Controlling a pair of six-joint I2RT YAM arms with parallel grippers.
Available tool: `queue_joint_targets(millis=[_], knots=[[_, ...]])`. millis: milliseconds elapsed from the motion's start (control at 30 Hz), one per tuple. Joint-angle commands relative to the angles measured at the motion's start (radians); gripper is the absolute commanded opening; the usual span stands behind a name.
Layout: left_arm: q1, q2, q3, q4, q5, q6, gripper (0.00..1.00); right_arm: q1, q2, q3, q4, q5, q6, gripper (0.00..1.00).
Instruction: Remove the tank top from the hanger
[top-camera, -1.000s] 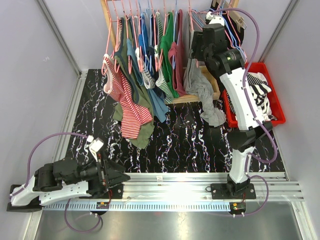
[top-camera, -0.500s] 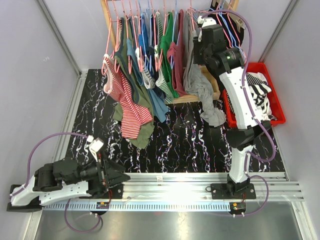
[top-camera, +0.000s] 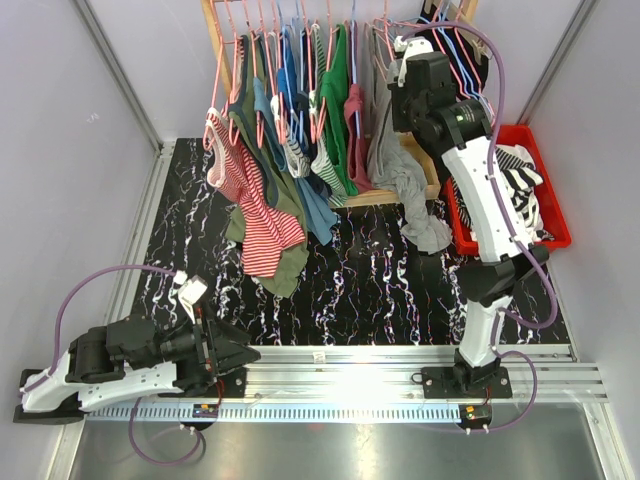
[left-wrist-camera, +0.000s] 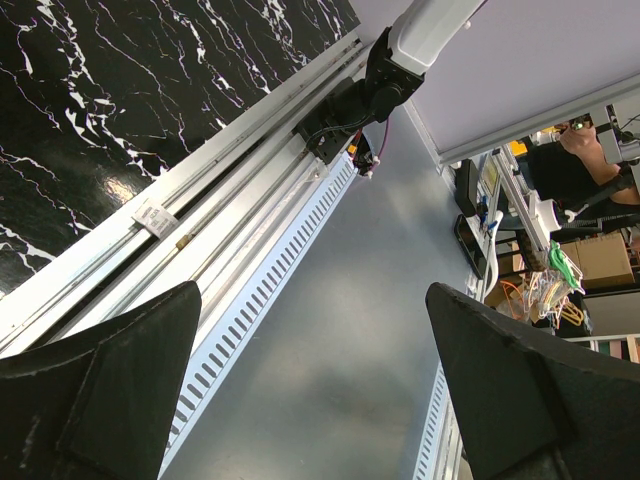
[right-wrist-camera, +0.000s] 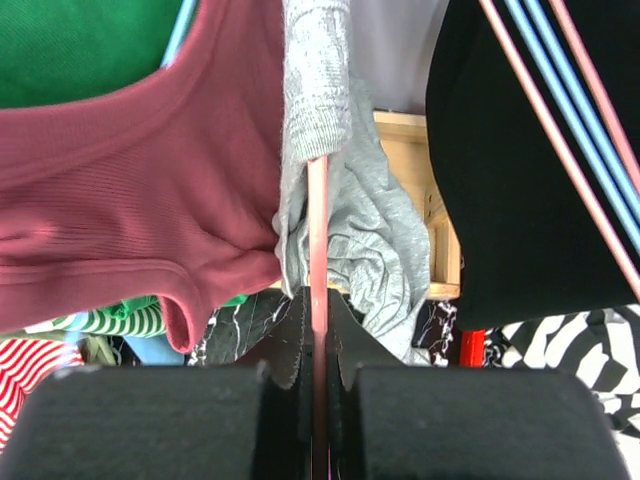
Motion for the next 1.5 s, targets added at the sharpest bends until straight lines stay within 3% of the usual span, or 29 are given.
queue_joint_targets(millis=[0,467,700,967,1100,1300,1467], knots=[[-0.006,-0.068,0.027,0.034,-0.019,0.007,0.99,-0.007,-0.100,-0.037,0.068,0.017,-0.036,0.00],[-0.005,-0.037,0.056,0.034,-0.040,0.031,0.99,-0.015,-0.358,-0.325,0.374,0.092,-0.004,0.00],[-0.005,-0.020,0.070,0.026,-0.051,0.044,0.99,-0.082,-0.440,-0.501,0.541,-0.030,0.053,0.00],[-0.006,-0.019,0.085,0.020,-0.066,0.042,0.99,-0.118,-0.499,-0.555,0.547,-0.142,0.111,0.00],[-0.006,0.010,0.093,0.038,-0.068,0.053,0.99,-0.118,-0.638,-0.729,0.509,-0.208,0.166,0.00],[-0.006,0.122,0.119,0.087,-0.068,0.123,0.99,-0.118,-0.997,-1.035,0.457,-0.352,0.263,0.00],[-0.006,0.239,0.168,0.133,-0.091,0.209,0.99,-0.118,-1.281,-1.117,0.342,-0.446,0.329,0.00]])
